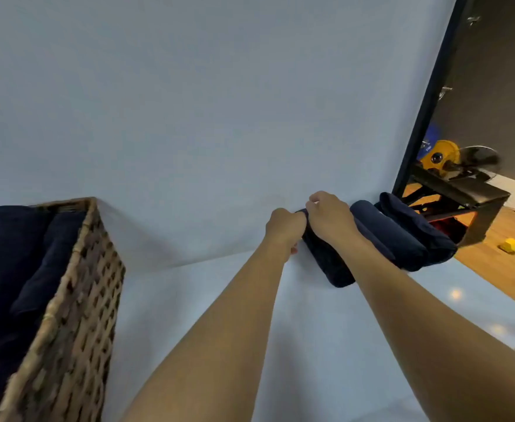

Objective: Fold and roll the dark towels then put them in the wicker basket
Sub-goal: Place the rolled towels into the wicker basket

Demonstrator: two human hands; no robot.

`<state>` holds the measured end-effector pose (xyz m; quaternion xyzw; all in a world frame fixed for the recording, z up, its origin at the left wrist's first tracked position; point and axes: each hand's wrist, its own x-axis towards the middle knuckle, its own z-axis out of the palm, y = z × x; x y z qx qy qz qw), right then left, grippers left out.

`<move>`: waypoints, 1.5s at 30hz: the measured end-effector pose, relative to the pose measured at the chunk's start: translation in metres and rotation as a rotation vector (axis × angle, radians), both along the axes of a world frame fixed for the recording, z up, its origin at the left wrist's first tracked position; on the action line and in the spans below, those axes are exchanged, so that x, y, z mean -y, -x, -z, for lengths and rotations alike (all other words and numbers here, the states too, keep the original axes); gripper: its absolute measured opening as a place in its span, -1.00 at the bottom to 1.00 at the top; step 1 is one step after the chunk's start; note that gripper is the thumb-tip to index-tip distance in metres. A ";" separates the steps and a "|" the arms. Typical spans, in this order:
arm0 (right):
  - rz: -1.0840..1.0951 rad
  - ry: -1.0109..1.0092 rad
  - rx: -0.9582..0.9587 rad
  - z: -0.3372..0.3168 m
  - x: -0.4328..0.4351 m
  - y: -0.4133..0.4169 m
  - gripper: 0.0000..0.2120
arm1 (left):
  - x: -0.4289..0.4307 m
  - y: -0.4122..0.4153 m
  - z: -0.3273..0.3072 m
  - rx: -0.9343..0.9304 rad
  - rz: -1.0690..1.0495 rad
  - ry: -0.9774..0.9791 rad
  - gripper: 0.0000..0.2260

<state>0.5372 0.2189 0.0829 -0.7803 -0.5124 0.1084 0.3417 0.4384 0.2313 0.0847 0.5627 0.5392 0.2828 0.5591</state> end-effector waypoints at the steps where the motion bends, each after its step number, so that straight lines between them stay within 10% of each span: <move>1: 0.006 0.031 0.032 0.010 0.002 -0.012 -0.70 | 0.001 -0.015 0.011 0.005 0.025 0.036 -0.90; 17: -0.050 0.067 0.042 0.026 -0.010 -0.003 -0.68 | -0.014 -0.014 0.029 0.095 -0.082 0.105 -0.75; 24: -0.224 -0.145 -0.070 -0.060 -0.004 0.100 -0.65 | -0.007 0.098 -0.055 0.099 -0.194 -0.124 -0.42; 36: -0.826 -0.259 -0.418 -0.133 0.001 0.349 -0.55 | 0.043 0.367 -0.149 -0.294 -0.527 -0.429 -0.70; 45: -0.952 -0.050 0.079 -0.101 -0.011 0.446 -0.57 | 0.034 0.465 -0.100 -0.425 -0.572 -0.290 -0.80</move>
